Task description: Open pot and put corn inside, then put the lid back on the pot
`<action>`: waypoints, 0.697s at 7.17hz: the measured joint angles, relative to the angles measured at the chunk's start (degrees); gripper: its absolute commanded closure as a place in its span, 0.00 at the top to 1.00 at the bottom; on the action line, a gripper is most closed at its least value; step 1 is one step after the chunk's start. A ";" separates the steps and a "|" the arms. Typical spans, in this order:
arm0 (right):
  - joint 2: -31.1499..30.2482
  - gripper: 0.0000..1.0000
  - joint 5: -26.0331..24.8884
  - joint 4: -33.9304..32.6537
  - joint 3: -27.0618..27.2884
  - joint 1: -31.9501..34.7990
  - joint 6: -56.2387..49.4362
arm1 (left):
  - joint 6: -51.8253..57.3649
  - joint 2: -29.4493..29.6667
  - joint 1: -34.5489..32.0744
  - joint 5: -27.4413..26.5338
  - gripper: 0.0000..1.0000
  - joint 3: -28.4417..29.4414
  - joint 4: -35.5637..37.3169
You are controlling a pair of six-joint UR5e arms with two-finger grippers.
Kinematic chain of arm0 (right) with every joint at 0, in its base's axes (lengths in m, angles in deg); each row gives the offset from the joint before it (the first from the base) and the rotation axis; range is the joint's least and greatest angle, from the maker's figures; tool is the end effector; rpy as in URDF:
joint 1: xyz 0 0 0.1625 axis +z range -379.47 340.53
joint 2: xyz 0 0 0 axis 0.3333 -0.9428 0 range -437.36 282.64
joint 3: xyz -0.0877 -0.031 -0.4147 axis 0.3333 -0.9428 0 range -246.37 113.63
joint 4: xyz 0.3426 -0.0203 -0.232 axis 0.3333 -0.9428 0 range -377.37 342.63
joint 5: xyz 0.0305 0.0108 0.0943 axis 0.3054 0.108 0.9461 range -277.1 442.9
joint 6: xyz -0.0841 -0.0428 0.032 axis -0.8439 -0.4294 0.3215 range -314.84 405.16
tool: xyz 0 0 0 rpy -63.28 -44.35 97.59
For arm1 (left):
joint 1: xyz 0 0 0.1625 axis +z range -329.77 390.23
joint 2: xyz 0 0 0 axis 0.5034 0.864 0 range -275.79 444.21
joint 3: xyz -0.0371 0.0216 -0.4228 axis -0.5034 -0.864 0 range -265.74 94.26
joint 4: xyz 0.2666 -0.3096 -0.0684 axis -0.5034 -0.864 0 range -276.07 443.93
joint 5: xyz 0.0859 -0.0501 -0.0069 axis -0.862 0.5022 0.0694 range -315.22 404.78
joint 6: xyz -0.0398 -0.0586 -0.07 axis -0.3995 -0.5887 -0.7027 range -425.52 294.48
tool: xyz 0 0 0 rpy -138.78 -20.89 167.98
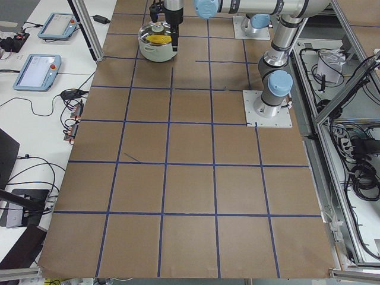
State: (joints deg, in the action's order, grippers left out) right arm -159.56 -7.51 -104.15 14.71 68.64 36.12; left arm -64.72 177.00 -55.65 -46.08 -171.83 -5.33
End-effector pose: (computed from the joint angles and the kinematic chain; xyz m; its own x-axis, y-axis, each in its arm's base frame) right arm 0.1145 -0.5498 0.4880 -0.9922 -0.1245 0.0013 -0.1244 0.9915 0.0371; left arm -0.0944 -0.5239 0.4984 -0.9982 -0.0585 -0.0154 -0.0580 0.9978 -0.0322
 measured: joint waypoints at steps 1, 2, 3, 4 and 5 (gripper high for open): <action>-0.37 1.00 0.17 -0.41 0.40 -0.05 0.06 | -0.23 0.28 0.01 0.04 1.00 -0.02 1.28; -0.60 1.00 0.31 -0.60 0.46 -0.03 0.14 | -0.32 0.34 0.01 -0.03 1.00 -0.04 1.78; -0.79 1.00 0.43 -0.67 0.51 0.08 0.21 | -0.34 0.34 -0.01 -0.23 1.00 -0.04 1.90; -0.82 1.00 0.50 -0.72 0.53 0.17 0.26 | -0.35 0.29 -0.05 -0.31 1.00 -0.04 1.83; -0.74 1.00 0.55 -1.01 0.49 0.20 0.28 | -0.36 0.24 -0.07 -0.35 1.00 -0.05 1.66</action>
